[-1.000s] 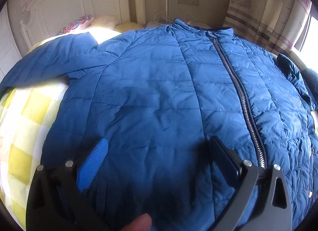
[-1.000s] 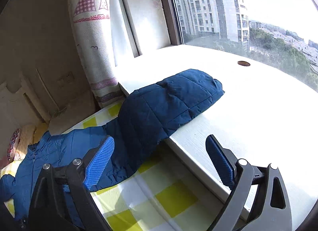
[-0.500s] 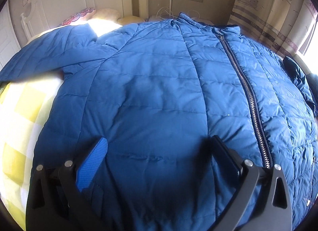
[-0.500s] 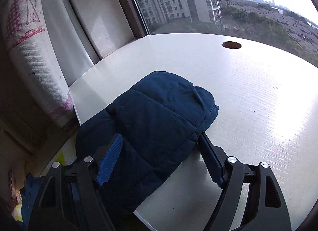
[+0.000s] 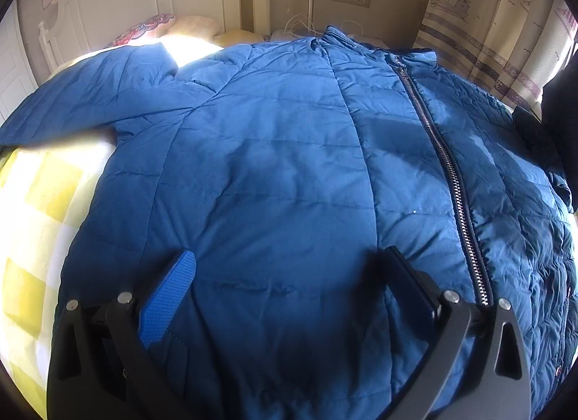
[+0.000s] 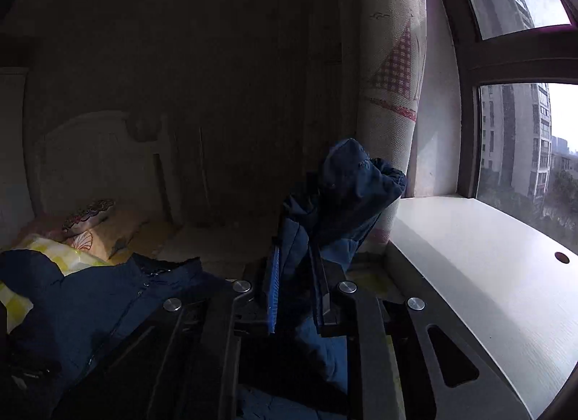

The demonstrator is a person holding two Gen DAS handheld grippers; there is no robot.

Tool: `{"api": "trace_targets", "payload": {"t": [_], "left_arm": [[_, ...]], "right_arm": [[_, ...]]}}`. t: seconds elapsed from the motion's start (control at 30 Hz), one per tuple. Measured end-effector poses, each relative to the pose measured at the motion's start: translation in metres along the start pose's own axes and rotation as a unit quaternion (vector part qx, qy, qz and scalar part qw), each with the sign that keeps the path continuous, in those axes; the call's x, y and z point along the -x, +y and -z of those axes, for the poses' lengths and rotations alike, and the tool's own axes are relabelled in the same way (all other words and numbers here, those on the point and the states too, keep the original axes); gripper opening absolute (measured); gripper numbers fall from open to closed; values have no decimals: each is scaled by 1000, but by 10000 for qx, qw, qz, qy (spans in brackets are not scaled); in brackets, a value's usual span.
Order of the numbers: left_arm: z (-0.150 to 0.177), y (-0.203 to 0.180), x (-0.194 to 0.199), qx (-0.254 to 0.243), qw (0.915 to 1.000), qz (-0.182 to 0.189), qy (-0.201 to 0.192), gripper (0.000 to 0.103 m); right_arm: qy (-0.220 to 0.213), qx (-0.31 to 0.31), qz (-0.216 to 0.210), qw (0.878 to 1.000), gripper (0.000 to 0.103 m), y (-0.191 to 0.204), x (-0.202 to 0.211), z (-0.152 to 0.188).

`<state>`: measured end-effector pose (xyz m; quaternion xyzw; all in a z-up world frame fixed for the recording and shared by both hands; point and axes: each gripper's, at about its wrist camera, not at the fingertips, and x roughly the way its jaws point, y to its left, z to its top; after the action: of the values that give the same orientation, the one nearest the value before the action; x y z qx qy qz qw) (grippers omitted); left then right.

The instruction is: Fold large clothes

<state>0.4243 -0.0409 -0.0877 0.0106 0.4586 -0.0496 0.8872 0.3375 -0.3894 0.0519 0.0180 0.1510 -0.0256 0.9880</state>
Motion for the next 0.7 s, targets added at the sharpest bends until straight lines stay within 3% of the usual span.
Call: {"api": "trace_targets", "payload": {"t": [0.1,0.17,0.2,0.23,0.3,0.37,0.5,0.63,0.7], "left_arm": [[0,2,1,24,10000,33,-10,101],[0,2,1,16,10000,32,-6,101],[0,2,1,16,10000,37,-7,101],[1,2,1,21,10000,46,-10,101],[1,3,2,42,10000,76,-22,101],[1,4,2,63,9999,103,-33,101],[0,8,6,242,9993,282,-6,101],[-13,12,11,1037,9853,1357,23,101],[-24,1,12,1231,9780,1685,24,101]], "right_arm": [[455,702,-817,9931,16,87,-14,22],[1027,1149,-1442,9775,19,125,-27,46],[1251,1295,-1657,9696,31,136,-30,59],[1411,1362,-1714,9655,49,141,-31,68],[1406,1232,-1709,9674,75,130,-22,81],[1295,914,-1619,9740,76,104,-7,86],[1035,-66,-911,9904,77,47,29,97],[1207,-1380,-246,9827,77,-2,31,125],[1132,-1758,-17,9779,78,-15,28,120]]}}
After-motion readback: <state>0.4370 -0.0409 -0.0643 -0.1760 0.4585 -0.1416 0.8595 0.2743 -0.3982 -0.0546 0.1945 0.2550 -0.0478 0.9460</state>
